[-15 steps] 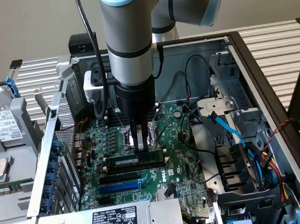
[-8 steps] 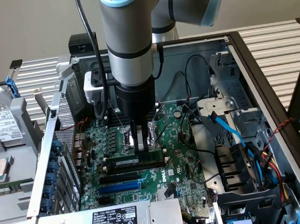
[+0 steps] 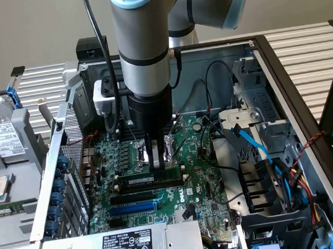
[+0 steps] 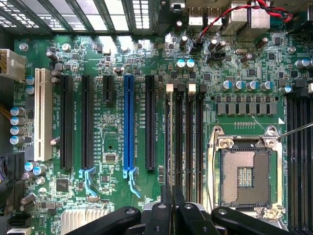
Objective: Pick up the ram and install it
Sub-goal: 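Insert the ram into the slot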
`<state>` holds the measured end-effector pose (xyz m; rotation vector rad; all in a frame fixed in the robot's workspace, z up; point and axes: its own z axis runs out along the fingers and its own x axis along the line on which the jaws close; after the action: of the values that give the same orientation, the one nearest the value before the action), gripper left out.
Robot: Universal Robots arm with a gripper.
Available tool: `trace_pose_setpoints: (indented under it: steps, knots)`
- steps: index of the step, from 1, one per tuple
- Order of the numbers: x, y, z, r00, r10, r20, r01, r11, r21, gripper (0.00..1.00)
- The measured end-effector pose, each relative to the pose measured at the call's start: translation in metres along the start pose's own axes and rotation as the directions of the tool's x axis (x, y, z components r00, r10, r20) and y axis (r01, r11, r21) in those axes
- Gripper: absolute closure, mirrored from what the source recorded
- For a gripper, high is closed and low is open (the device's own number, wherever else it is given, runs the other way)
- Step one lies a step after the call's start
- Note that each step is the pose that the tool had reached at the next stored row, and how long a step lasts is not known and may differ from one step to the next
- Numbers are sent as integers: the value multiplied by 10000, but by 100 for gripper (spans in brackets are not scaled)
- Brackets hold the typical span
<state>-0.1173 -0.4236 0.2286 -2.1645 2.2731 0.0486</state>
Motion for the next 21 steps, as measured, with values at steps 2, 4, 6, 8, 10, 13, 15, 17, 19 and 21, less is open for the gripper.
trace_pose_setpoints:
  steps: [2,4,6,8,10,13,15,17,19,21]
  knots:
    - [0,0,4,10000,0,-1,0,10000,-1,88]
    - [0,0,5,10000,0,-1,0,10000,-1,88]
    - [0,0,5,10000,0,-1,0,10000,-1,88]
    - [0,0,5,10000,0,-1,0,10000,-1,88]
    - [0,0,5,10000,0,-1,0,10000,-1,88]
    - [0,0,5,10000,0,-1,0,10000,-1,88]
    - [0,0,5,10000,0,-2,0,10000,-1,88]
    - [0,0,5,10000,0,-1,0,10000,-1,86]
    - [0,0,5,10000,0,-2,0,10000,-1,79]
    - [0,0,5,10000,0,-2,0,10000,-1,79]
